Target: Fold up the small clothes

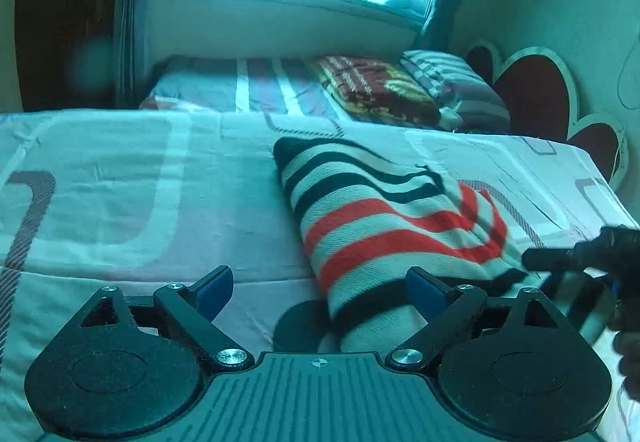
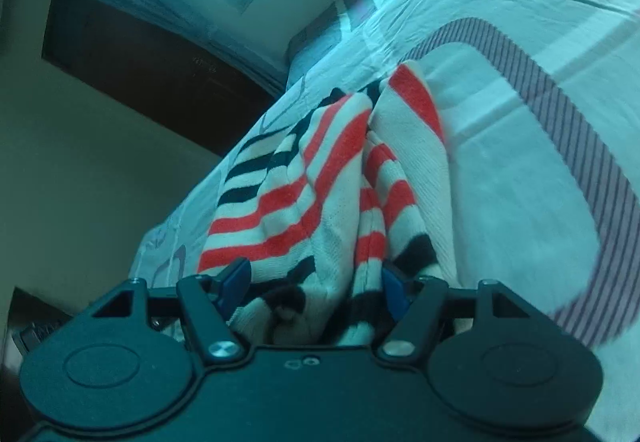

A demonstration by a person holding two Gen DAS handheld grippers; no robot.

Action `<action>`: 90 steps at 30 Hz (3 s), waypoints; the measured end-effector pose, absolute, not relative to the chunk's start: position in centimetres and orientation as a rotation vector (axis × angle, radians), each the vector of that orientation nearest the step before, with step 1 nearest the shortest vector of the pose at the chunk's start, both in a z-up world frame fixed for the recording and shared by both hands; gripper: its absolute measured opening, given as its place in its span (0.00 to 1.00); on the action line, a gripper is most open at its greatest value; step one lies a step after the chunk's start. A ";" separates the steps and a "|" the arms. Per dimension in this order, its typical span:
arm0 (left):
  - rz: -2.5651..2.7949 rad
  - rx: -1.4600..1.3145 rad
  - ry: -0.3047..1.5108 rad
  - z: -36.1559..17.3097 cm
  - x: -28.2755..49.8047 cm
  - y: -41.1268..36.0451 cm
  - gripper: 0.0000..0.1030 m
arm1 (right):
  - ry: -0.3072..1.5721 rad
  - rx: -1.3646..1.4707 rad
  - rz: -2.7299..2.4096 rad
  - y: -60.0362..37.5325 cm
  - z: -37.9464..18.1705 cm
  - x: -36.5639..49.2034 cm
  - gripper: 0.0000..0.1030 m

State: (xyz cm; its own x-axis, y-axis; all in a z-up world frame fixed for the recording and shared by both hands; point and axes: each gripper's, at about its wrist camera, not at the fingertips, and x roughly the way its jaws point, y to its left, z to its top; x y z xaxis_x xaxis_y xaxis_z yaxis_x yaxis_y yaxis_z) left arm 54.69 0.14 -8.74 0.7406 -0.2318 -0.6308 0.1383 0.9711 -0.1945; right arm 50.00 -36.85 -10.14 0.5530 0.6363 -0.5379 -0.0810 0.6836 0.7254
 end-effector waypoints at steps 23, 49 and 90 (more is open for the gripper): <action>-0.314 -0.090 0.785 -11.4 59.5 -3.8 0.90 | 0.631 0.308 0.347 -35.6 -10.1 46.2 0.25; -0.303 -0.031 0.721 -12.9 48.9 -3.1 0.95 | 0.700 0.330 0.264 -37.2 -11.2 38.9 0.17; -0.377 -0.022 0.782 -10.7 61.7 -4.6 0.88 | 0.594 0.077 0.274 -34.4 -9.6 51.2 0.15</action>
